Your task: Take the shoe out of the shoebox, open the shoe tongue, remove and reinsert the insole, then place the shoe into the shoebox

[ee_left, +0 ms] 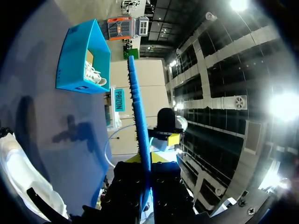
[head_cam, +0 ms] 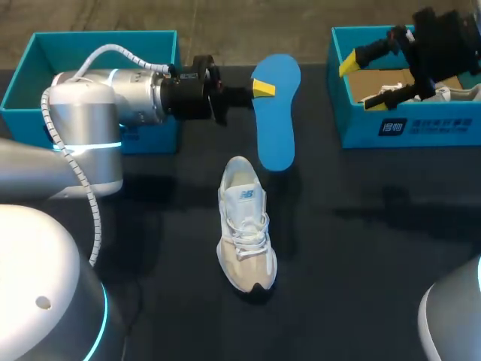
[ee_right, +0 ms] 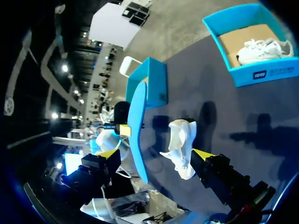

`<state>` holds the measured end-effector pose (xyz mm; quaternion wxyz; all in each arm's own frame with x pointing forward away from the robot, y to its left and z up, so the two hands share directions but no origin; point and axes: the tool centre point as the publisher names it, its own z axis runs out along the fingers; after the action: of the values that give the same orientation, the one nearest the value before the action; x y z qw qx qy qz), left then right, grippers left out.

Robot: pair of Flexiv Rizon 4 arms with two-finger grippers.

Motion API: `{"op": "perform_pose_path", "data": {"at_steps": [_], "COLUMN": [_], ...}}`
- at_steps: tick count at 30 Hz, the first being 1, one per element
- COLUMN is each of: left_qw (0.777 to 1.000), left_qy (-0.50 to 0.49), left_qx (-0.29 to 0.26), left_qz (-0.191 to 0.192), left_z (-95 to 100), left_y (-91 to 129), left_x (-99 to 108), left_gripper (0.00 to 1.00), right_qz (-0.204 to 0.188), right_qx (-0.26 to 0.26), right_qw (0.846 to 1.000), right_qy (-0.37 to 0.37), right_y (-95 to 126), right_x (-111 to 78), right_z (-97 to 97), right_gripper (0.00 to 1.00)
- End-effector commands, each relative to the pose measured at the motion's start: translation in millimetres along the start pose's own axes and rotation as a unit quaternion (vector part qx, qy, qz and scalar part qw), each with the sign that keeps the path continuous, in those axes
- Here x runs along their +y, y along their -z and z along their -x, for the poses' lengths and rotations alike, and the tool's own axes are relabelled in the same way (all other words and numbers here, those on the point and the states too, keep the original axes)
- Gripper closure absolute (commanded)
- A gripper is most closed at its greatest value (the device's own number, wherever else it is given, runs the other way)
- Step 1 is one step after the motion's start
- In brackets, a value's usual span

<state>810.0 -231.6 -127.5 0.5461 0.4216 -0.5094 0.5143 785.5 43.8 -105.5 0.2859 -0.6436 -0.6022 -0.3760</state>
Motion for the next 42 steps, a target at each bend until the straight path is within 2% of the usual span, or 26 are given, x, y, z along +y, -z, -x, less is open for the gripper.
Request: {"op": "perform_pose_path", "data": {"at_steps": [1, 7, 11, 16, 20, 24, 28, 31, 36, 39, 42], "left_qw": [1.000, 0.995, 0.989, 0.978, 0.962, 0.936, 0.897, 0.840, 0.758, 0.728, 0.671], "left_qy": [-0.016, -0.084, -0.137, -0.202, -0.271, -0.350, -0.442, -0.541, -0.650, -0.683, -0.739], "left_qx": [0.010, 0.049, 0.032, 0.033, 0.021, 0.003, 0.001, -0.023, -0.020, -0.010, -0.008], "left_qz": [0.002, 0.030, 0.046, 0.042, 0.026, 0.028, 0.020, 0.034, 0.055, 0.063, 0.063], "left_z": [-2.2, -11.4, -14.0, -20.4, -24.1, -26.4, -28.6, -26.2, -23.6, -23.9, -25.4], "left_y": [0.0, 2.5, 3.2, 5.8, 8.5, 10.2, 11.5, 13.3, 14.5, 14.9, 16.4], "left_x": [-3.2, -1.6, -1.2, -1.1, -2.8, -2.1, -1.4, -0.5, -0.3, 0.4, -0.7], "left_gripper": [1.00, 1.00, 1.00, 1.00, 1.00, 1.00, 1.00, 1.00, 1.00, 1.00, 1.00], "right_qz": [0.002, 0.000, -0.001, 0.000, -0.005, -0.006, -0.006, -0.006, -0.006, -0.006, -0.006], "right_qx": [0.142, 0.151, 0.156, 0.166, 0.176, 0.176, 0.176, 0.176, 0.176, 0.176, 0.176], "right_qw": [0.990, 0.988, 0.988, 0.986, 0.984, 0.984, 0.984, 0.984, 0.984, 0.984, 0.984], "right_qy": [-0.001, -0.006, -0.008, -0.009, -0.007, -0.008, -0.008, -0.008, -0.008, -0.008, -0.008], "right_y": [-7.6, -11.5, -12.8, -14.6, -16.3, -17.0, -17.0, -17.0, -17.0, -17.0, -17.0], "right_x": [-2.2, -1.8, -0.4, 0.4, 0.6, 0.6, 0.6, 0.6, 0.6, 0.6, 0.6], "right_z": [7.7, 11.0, 12.9, 15.7, 18.1, 18.7, 18.7, 18.7, 18.7, 18.7, 18.7], "right_gripper": [0.00, 0.00, 0.00, 0.00, 0.00, 0.00, 0.00, 0.00, 0.00, 0.00, 0.00]}}
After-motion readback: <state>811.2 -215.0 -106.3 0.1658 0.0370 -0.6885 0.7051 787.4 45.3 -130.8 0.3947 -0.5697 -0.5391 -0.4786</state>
